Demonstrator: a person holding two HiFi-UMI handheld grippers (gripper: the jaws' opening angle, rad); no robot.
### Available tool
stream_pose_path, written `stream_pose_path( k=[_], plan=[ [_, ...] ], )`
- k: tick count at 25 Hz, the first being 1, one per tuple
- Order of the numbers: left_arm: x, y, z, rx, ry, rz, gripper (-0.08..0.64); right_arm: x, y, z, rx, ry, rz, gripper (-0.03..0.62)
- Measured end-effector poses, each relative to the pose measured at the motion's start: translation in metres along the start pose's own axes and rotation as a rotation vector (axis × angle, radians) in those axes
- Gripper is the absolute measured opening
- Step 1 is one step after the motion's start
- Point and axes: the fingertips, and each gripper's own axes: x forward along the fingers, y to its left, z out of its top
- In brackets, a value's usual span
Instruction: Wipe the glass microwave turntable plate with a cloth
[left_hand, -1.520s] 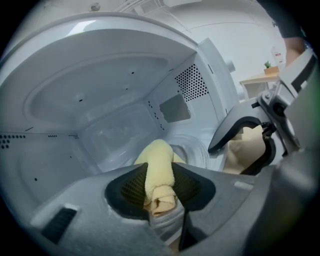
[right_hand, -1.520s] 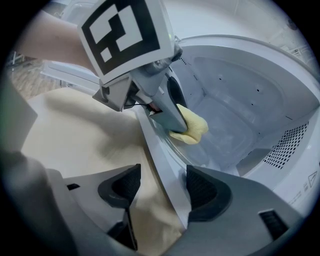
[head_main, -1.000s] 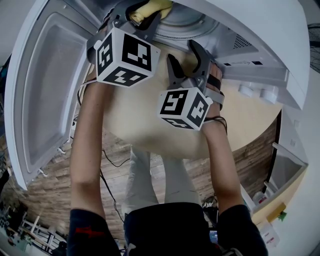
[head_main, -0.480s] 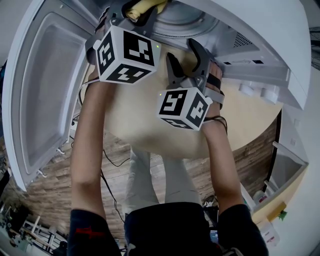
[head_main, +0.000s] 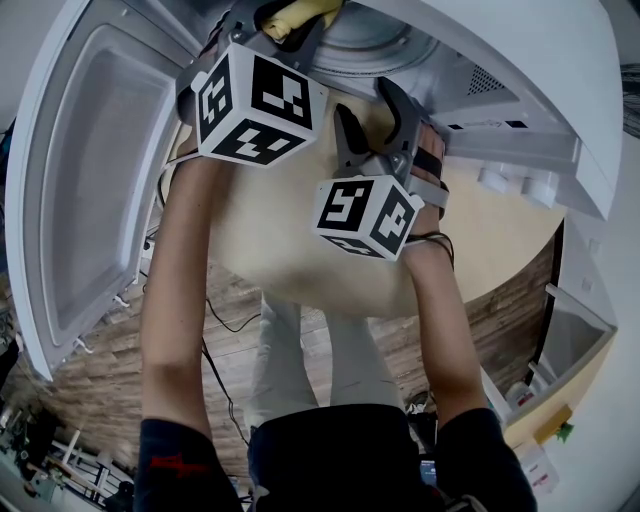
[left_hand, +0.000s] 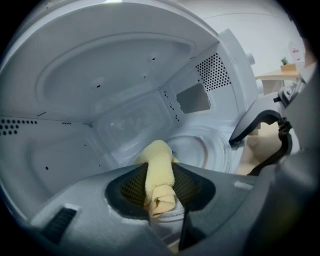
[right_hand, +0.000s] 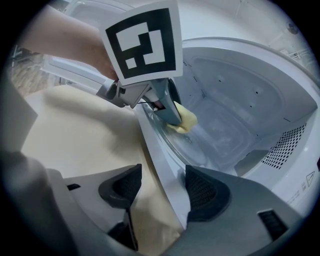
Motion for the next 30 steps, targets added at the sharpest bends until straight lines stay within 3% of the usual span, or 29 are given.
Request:
stream_pose_path(
  k=[6, 30],
  plan=[
    [0.002, -0.009, 0.007, 0.016, -0.005, -0.021, 0.127, 0.0, 0.0, 0.0, -0.002, -0.002, -0.002, 0.256],
    [-0.005, -0.063, 0.036, 0.145, -0.096, -0.241, 0.127, 0.0, -0.001, -0.001, -0.013, -0.006, -0.015, 0.249]
  ],
)
